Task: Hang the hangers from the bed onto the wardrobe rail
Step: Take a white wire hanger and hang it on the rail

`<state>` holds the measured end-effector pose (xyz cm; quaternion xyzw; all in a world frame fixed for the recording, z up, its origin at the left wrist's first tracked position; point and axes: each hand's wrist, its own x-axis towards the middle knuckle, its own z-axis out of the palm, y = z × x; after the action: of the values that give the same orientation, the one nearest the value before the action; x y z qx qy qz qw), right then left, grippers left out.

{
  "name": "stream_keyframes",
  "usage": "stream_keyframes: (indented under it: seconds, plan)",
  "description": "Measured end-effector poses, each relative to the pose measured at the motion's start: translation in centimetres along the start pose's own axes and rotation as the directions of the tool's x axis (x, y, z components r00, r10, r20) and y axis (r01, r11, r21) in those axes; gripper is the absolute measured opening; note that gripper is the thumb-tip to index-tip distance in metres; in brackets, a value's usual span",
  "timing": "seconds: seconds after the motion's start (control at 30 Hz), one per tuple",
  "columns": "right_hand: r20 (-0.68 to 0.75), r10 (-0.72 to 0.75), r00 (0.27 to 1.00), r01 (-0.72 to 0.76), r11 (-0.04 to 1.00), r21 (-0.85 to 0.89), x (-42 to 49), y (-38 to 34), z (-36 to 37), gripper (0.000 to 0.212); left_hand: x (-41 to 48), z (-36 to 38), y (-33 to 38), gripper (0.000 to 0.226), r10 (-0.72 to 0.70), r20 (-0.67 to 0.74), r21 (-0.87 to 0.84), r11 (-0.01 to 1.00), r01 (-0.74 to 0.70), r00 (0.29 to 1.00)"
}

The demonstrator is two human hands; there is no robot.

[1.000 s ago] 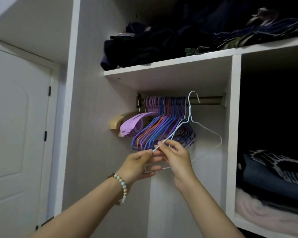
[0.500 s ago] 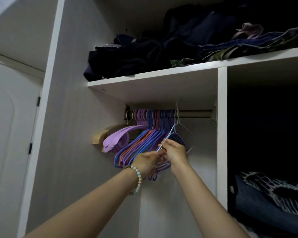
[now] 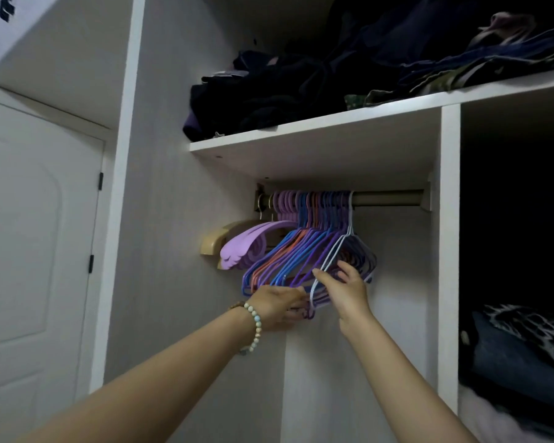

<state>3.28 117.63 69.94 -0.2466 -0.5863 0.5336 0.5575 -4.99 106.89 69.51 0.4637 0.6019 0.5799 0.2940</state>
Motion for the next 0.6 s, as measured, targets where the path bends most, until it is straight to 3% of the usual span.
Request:
stream_keyframes:
  seconds: [0.13,0.3,0.47,0.6]
  plan:
    - [0.025,-0.12,0.993,0.121,0.988,-0.091,-2.6,-0.5,1.7,0.066,-2.3,-2.9,-0.3,0.02,0.039,-0.02,-0.037,0.999,-0.04,0.999]
    - [0.099,-0.288,0.952,0.298,0.948,-0.111,-7.2,-2.1,6.4,0.065,-7.1,-9.2,-1.1,0.025,0.127,-0.182,0.091,0.99,-0.112,0.975]
    - [0.334,-0.269,0.903,0.311,0.947,-0.079,-13.6,-1.3,14.3,0.067,-14.6,-18.1,-3.0,0.025,0.156,-0.346,0.126,0.985,-0.119,0.925]
    - [0.588,-0.18,0.789,0.278,0.957,-0.08,-20.7,0.6,22.0,0.073,-22.1,-26.0,-6.7,0.029,0.098,-0.502,0.16,0.987,-0.019,0.86]
